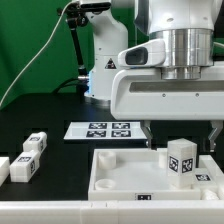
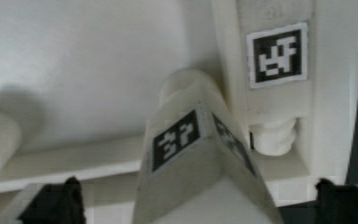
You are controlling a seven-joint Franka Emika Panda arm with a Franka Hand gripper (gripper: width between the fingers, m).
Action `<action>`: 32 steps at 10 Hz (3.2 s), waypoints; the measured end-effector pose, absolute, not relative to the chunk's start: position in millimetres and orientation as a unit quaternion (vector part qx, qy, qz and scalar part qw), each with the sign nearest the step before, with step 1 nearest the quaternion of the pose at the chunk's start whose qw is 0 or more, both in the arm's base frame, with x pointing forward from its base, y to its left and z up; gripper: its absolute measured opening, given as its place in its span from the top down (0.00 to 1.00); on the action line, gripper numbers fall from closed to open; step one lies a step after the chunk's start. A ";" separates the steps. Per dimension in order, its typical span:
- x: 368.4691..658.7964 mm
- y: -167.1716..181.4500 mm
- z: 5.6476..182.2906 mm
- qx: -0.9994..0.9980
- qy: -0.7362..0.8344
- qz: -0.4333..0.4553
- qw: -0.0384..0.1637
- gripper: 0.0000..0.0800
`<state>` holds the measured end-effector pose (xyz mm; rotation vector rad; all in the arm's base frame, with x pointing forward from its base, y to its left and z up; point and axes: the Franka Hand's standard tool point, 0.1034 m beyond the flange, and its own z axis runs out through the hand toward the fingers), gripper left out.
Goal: Assemble one leg
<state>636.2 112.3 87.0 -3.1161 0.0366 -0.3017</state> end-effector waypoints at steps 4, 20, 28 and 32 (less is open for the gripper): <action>636.1 110.8 86.5 -0.989 -0.111 -0.092 -0.009 0.19; 635.2 116.1 85.3 -0.957 0.272 -0.095 0.028 0.64; 633.3 118.6 85.4 -0.811 0.579 -0.054 0.069 0.64; 632.9 118.3 84.8 -0.869 0.488 -0.060 0.061 0.23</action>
Offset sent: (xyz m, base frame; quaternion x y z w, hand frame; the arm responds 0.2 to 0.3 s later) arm -0.0047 0.0051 -0.0023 -0.0007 0.0022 -0.1189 0.9929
